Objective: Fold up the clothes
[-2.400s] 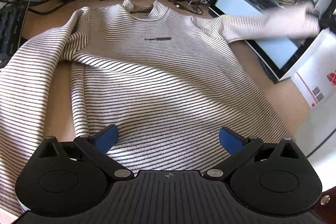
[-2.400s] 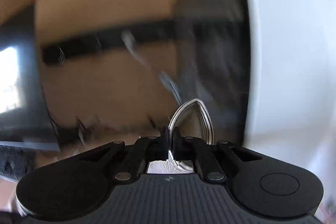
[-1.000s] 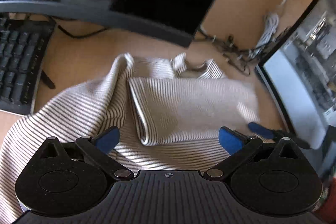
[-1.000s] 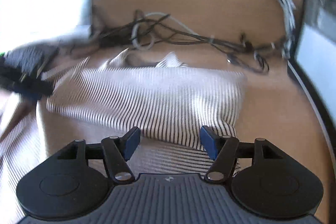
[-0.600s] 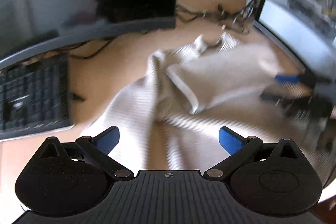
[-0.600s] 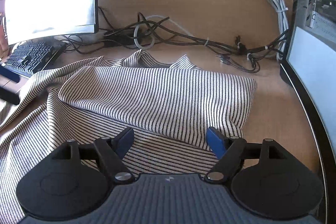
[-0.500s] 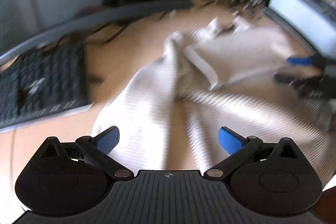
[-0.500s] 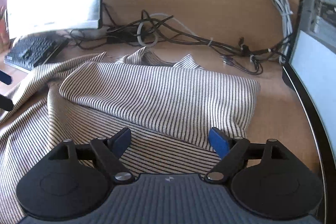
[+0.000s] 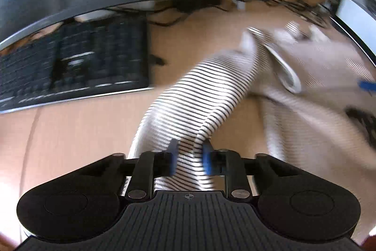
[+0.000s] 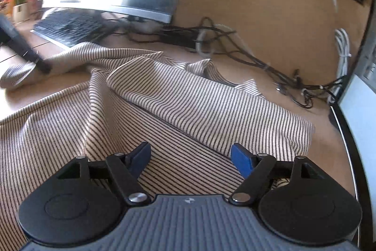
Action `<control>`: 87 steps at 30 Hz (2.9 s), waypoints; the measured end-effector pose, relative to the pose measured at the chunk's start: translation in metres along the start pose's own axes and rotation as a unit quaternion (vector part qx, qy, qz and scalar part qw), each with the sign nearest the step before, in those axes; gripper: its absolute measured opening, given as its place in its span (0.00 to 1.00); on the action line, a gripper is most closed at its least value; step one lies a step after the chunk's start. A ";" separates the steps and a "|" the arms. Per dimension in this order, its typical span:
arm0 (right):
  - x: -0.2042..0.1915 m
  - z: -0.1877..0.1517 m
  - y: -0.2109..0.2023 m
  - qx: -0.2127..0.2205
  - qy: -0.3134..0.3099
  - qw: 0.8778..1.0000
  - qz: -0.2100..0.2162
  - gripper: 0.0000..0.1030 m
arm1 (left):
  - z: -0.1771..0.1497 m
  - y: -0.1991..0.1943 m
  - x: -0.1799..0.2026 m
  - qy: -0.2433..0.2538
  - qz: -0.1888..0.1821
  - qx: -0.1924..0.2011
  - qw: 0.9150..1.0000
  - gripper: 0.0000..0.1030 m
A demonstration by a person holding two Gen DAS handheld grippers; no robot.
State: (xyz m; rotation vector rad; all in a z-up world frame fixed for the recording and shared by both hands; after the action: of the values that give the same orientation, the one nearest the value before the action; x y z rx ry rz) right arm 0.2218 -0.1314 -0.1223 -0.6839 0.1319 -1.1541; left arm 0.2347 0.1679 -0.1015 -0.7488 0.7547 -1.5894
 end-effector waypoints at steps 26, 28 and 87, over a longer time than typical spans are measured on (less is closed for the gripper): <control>0.011 -0.002 0.008 -0.011 0.018 0.999 -0.032 0.84 | 0.064 -0.051 -0.033 -0.193 -0.052 0.132 0.971 0.78; 0.012 -0.002 0.008 -0.011 0.021 0.999 -0.031 0.84 | 0.069 -0.037 0.003 -0.159 -0.112 0.114 0.974 0.73; -0.039 0.084 0.005 -0.015 0.044 0.999 -0.022 0.56 | -0.059 -0.056 -0.087 0.158 0.043 0.054 0.985 0.72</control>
State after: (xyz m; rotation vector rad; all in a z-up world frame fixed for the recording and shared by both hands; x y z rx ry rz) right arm 0.2462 -0.0598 -0.0679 -0.6660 0.2102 -1.2263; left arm 0.1661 0.2655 -0.0968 -0.3834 0.9068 -1.6759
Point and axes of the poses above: each gripper's, at about its wrist camera, not at the fingertips, and y roughly the way its jaws point, x to its right, z to its top, the point moved 6 cm from there along y, roughly the way its jaws point, and after that the axes turned 7 degrees about -z, right-handed, at the moved point
